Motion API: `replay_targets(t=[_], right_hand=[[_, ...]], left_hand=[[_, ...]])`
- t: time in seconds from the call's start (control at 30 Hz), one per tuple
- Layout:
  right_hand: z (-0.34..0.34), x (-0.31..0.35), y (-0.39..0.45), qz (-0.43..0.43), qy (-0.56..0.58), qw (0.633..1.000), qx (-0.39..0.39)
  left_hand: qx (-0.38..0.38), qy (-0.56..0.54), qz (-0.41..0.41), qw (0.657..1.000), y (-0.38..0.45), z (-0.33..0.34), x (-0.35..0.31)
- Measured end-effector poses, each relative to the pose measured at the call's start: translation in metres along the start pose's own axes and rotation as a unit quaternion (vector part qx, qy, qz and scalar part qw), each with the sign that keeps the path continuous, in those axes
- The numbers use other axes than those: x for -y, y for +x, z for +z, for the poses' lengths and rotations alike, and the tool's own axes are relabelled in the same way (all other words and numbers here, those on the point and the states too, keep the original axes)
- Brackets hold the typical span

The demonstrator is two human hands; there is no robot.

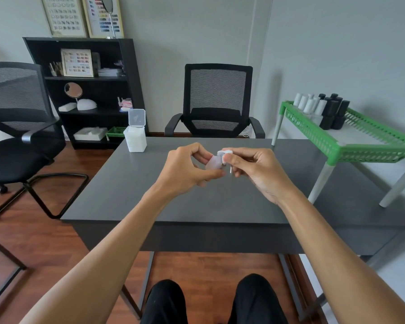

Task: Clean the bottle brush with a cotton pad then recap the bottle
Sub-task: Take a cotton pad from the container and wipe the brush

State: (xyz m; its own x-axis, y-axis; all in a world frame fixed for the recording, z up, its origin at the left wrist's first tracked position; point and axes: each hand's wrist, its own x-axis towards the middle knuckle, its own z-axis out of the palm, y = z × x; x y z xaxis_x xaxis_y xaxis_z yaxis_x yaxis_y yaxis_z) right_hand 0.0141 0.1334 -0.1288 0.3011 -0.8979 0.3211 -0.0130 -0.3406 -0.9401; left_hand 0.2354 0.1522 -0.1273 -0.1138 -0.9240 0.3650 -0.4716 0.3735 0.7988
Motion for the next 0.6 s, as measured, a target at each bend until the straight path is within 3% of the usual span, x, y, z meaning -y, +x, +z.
replay_targets(t=[0.27, 0.43, 0.6], right_hand=[[0.006, -0.003, 0.006, 0.019, -0.086, 0.994, -0.066], [0.005, 0.001, 0.008, 0.038, -0.114, 0.991, -0.063], [0.004, 0.005, 0.006, 0.034, -0.182, 0.981, -0.053]], left_hand=[[-0.051, 0.129, 0.082, 0.987, -0.002, 0.006, -0.004], [-0.047, 0.131, 0.111, 0.984, -0.001, 0.007, 0.001], [-0.045, 0.095, 0.078, 0.991, -0.004, 0.012, 0.004]])
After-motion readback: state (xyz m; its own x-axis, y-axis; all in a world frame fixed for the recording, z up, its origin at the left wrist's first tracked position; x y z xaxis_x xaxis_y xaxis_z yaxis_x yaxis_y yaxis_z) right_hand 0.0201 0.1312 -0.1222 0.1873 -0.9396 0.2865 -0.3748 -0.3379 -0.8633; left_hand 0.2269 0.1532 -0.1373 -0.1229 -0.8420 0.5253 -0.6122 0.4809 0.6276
